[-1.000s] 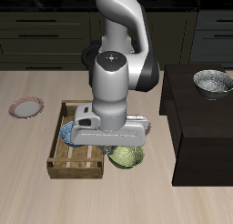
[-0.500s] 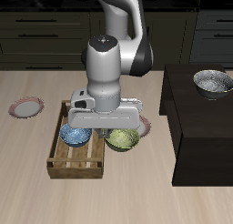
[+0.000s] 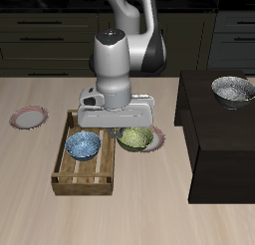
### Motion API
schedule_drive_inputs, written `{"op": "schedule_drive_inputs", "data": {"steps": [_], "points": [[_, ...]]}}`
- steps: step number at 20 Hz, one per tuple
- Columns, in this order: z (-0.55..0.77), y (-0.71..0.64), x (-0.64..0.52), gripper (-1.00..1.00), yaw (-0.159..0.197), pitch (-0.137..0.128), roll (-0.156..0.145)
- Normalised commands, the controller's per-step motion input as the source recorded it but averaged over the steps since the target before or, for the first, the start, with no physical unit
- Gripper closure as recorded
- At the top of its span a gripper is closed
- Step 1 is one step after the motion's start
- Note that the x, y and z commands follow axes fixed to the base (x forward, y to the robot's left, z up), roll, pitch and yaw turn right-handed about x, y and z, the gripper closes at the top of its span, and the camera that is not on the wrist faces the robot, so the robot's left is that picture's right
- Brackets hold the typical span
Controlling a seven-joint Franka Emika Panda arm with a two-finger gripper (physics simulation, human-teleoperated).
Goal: Place the green bowl onto the plate that is in the table center and place the black bowl onto the plate that is next to the blue bowl
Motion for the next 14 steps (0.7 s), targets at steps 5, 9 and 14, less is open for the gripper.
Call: {"op": "schedule_drive_inputs", "data": {"steps": [5,9,14], "points": [[-0.02,0.26,-0.59,1.0,0.01,-0.013,0.062],[0.02,0.1,-0.26,1.0,-0.013,0.0,0.0],[-0.03,0.18,-0.46,1.0,0.007,-0.012,0.041]]}}
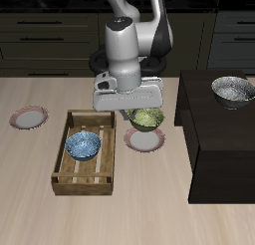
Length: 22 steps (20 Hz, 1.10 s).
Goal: Place the green bowl onto the plate that is in the table center and place the black bowl onto the plate that is next to the blue bowl
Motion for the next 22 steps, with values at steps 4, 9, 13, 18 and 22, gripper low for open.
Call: {"op": "schedule_drive_inputs", "data": {"steps": [4,9,13,18,22], "points": [[-0.04,0.08,-0.38,1.0,0.005,-0.035,0.01],[-0.01,0.05,-0.25,1.0,0.022,-0.031,0.017],[-0.01,0.08,-0.22,1.0,0.001,0.001,0.05],[-0.06,0.05,-0.07,1.0,-0.006,-0.014,0.016],[-0.34,0.08,-0.03,1.0,-0.004,0.027,0.004]]}}
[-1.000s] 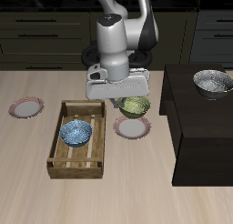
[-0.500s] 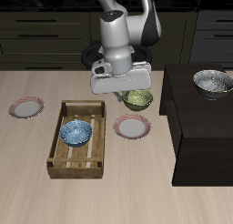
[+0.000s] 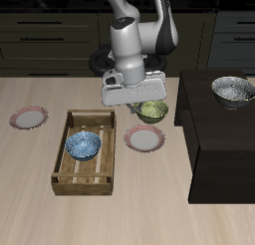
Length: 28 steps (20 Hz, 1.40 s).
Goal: Place the green bowl onto the plate that is in the table center and place the black bowl onto the plate that is next to the blue bowl
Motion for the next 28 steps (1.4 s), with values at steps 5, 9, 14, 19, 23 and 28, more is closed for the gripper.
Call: {"op": "schedule_drive_inputs", "data": {"steps": [5,9,14,19,23,28], "points": [[-0.19,0.09,-0.01,1.0,0.029,-0.023,0.03],[-0.34,0.05,0.09,1.0,-0.011,0.05,-0.005],[-0.21,0.04,0.0,1.0,0.043,0.01,0.017],[-0.02,-0.08,0.08,1.0,0.031,-0.014,-0.04],[0.19,-0.19,0.15,1.0,0.021,-0.043,-0.04],[0.03,-0.22,0.13,1.0,0.008,-0.011,-0.046]]}}
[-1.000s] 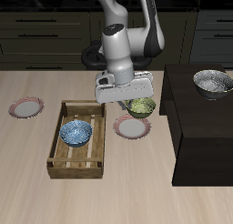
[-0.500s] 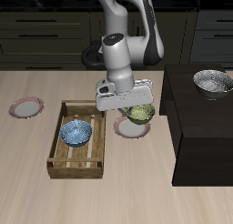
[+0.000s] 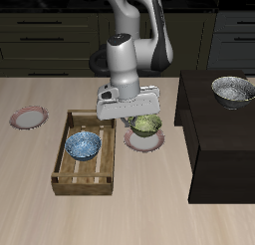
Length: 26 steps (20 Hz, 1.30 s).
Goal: Place the green bowl onto the plate that is in the table center and place the black bowl onto the plate that is next to the blue bowl
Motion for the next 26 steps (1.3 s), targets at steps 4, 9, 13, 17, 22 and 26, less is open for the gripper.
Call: {"op": "schedule_drive_inputs", "data": {"steps": [4,9,13,17,22,26], "points": [[-0.05,-0.07,0.06,1.0,0.036,-0.004,-0.005],[-0.24,0.2,-0.15,-1.0,0.056,-0.008,0.05],[0.1,0.08,-0.09,-1.0,0.025,-0.038,0.018],[0.32,0.06,-0.16,-1.0,0.007,-0.044,0.017],[0.36,0.03,-0.1,-1.0,-0.008,-0.027,-0.011],[0.36,-0.06,-0.08,-1.0,-0.055,0.009,-0.026]]}}
